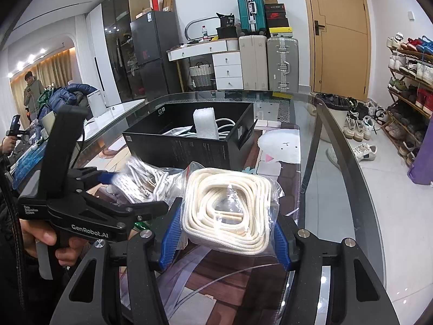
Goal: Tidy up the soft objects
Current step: 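Grasp the bagged white cable bundle with the left gripper while the right gripper holds the rope, then lift the cable bundle and rope bags up from the table with both grippers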
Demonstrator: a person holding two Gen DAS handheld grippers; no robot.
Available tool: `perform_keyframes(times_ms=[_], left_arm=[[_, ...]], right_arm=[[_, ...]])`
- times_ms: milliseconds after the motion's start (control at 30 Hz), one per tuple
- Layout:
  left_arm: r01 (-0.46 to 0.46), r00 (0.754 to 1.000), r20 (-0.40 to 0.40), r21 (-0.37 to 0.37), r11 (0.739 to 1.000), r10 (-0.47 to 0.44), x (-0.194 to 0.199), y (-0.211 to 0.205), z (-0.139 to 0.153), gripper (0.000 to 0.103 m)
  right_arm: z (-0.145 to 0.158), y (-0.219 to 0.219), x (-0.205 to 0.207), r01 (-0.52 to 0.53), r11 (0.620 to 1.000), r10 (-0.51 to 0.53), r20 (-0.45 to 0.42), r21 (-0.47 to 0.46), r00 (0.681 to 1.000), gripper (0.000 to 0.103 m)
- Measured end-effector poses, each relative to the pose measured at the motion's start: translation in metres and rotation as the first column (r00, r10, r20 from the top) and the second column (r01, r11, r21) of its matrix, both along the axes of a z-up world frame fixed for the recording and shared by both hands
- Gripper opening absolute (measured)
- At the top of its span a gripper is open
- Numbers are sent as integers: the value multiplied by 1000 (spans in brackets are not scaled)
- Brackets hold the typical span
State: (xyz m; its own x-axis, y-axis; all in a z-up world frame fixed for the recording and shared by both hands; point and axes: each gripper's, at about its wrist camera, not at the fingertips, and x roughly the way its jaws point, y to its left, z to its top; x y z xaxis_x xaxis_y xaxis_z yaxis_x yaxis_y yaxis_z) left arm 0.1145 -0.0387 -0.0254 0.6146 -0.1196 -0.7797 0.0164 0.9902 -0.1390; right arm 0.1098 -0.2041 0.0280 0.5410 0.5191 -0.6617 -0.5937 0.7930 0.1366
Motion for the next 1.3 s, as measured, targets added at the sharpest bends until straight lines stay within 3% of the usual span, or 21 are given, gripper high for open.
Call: perform_keyframes(times_ms=[467,1000,1133,1300], left_arm=[[10,1000,5,89,996,-11,-1,-11,3,103],[65,996,62,72,995,-69,-21,2,17,88],[67,995,73,50,996,-71,-27,6,23,69],[78,995,64,31,996,-80,-28,10,22,67]], right_arm=[[-3,-1,2,-1,1000,1,1,-1,1000,59],[-4,1,0,-5,1000,5,6,-3,1000,59],[-3,3,-1,-8,1000,8,10,-3,1000,59],[-4,6,-4,-15,1000,15,10,-7,1000,59]])
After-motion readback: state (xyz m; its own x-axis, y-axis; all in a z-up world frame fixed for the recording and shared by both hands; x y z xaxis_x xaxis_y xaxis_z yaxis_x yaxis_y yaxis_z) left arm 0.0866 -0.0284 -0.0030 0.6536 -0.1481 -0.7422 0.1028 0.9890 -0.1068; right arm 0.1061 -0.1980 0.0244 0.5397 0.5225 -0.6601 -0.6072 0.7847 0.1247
